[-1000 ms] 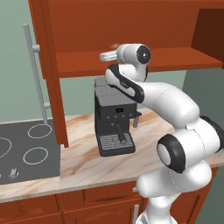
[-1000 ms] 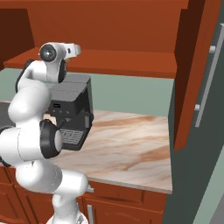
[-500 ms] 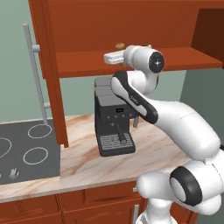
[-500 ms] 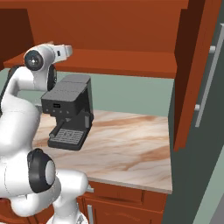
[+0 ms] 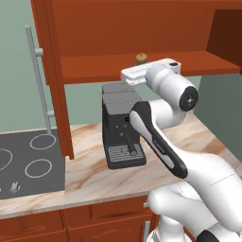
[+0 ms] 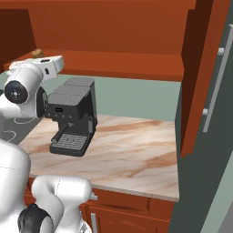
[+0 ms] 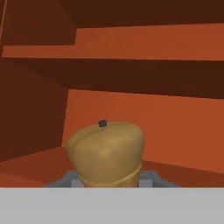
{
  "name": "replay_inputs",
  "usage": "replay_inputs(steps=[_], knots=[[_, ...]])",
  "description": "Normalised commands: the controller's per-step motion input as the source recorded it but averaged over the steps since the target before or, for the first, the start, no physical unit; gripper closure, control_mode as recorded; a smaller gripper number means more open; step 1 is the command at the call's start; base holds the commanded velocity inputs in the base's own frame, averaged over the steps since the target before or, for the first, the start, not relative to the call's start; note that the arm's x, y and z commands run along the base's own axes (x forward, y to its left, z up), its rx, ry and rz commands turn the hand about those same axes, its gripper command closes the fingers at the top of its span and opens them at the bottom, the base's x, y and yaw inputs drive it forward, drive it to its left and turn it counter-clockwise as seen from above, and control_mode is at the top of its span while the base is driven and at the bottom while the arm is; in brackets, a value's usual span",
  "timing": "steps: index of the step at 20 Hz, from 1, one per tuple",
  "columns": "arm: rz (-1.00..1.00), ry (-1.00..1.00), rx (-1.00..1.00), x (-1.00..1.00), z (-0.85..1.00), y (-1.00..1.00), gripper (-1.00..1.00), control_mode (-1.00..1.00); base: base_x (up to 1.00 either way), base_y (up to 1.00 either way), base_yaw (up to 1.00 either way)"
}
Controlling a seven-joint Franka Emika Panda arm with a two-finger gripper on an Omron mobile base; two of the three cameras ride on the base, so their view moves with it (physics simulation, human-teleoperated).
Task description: Retrieve the shaker from the cabinet and place it next the steak on a plate on the dining table.
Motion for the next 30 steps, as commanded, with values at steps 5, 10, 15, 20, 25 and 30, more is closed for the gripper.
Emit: replay_inputs(steps=[5,10,15,20,25,30], knots=[[0.0,-0.2,0.05,-1.0,-0.06,-0.22,1.0,-1.0,0.0,0.0,0.0],[0.0,-0.06,0.05,-1.0,-0.01,-0.34,1.0,-1.0,0.0,0.0,0.0],[0.0,0.16,0.01,-1.0,0.0,-0.22,1.0,-1.0,0.0,0.0,0.0],[0.0,0.67,-0.06,-0.77,-0.11,-0.06,1.0,-1.0,0.0,0.0,0.0],[0.05,0.3,-0.05,-0.15,-0.32,0.0,1.0,-1.0,0.0,0.0,0.0],[0.01,0.0,-0.01,-0.48,-0.56,0.0,1.0,-1.0,0.0,0.0,0.0]])
